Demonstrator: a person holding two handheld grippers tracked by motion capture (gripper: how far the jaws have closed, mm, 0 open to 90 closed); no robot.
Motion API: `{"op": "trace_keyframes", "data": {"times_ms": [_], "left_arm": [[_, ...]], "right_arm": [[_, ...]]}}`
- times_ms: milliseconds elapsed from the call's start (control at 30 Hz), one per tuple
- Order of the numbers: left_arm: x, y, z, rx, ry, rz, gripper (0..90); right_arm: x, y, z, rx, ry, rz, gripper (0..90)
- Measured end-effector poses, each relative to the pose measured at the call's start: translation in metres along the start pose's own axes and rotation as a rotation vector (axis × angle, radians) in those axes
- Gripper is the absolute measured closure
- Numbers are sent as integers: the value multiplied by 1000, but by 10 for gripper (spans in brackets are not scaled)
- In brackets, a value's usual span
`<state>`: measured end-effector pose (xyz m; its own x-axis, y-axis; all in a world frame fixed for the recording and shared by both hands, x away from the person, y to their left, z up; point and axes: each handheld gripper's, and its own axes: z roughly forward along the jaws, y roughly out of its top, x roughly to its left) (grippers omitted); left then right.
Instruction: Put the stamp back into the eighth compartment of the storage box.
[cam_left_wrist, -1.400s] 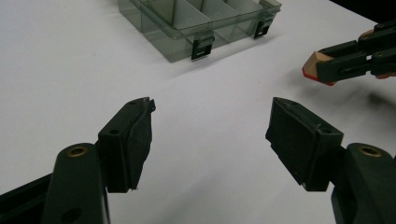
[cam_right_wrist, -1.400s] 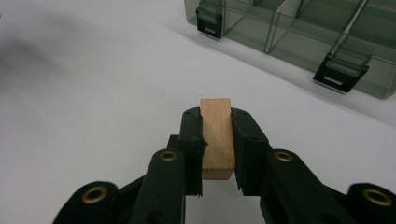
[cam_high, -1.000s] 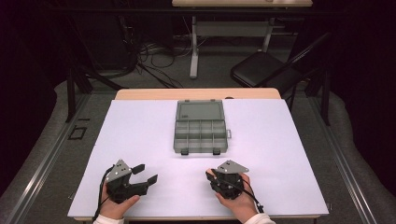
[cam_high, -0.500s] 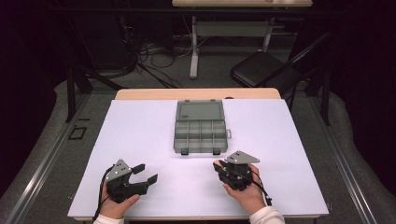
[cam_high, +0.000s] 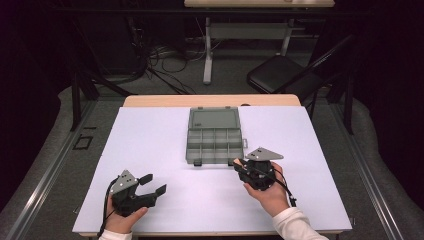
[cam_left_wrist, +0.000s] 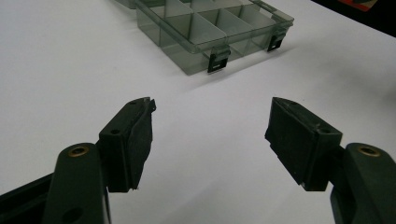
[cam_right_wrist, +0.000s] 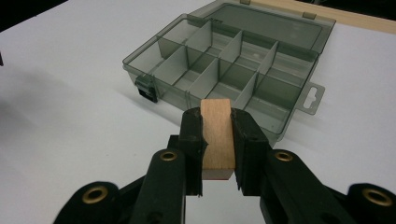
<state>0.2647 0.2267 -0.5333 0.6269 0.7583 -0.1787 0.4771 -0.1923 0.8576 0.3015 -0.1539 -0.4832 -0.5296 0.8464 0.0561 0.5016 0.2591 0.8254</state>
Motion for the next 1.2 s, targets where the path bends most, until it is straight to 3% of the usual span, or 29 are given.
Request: {"op": "trace_keyframes", "data": {"times_ms": [100, 667, 1200], "left_arm": [[2, 0, -1, -2, 1, -16, 320], [5, -1, -1, 2, 49, -12, 304], [6, -2, 0, -8, 56, -4, 165]], "right_arm": [[-3, 5, 1, -2, -1, 5, 758], [-18, 25, 11, -8, -32, 3, 758], [-23, 35, 33, -2, -33, -7, 759]]}}
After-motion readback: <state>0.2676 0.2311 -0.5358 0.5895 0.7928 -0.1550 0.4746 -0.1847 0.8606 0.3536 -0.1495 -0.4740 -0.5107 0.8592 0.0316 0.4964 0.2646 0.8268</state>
